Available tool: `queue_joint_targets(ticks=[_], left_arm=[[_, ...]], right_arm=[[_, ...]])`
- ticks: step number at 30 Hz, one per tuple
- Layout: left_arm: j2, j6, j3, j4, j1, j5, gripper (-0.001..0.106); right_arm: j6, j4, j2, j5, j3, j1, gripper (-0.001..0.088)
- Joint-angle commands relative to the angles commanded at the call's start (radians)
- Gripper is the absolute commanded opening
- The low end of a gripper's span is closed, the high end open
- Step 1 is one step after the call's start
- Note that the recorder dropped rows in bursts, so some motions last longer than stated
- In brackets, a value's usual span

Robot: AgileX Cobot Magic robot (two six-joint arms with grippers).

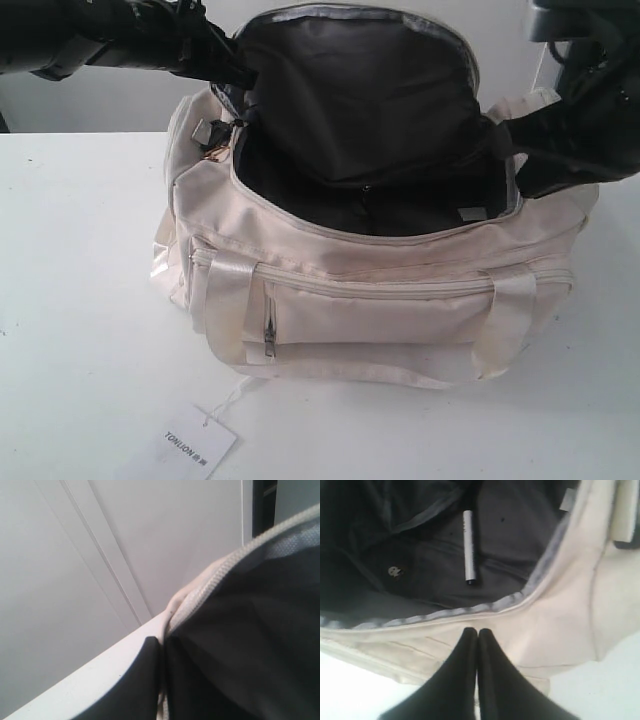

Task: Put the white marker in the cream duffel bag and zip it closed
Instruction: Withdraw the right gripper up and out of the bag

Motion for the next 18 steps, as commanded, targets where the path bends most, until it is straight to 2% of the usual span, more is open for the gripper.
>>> queue_joint_targets(ticks=[9,12,18], left_arm=[[0.000,0.000,0.000,0.000,0.000,0.000,0.000],[0.000,0.000,0.000,0.000,0.000,0.000,0.000],[0.000,0.000,0.000,0.000,0.000,0.000,0.000]], right_arm=[[0.055,0.002,0.000,-0.041,0.000,-0.133,0.0000],[0.080,-0.001,0.000,-0.056,0.000,-0.157,0.0000],[0.083,-0.014,0.000,-0.070,0.000,-0.160,0.0000]])
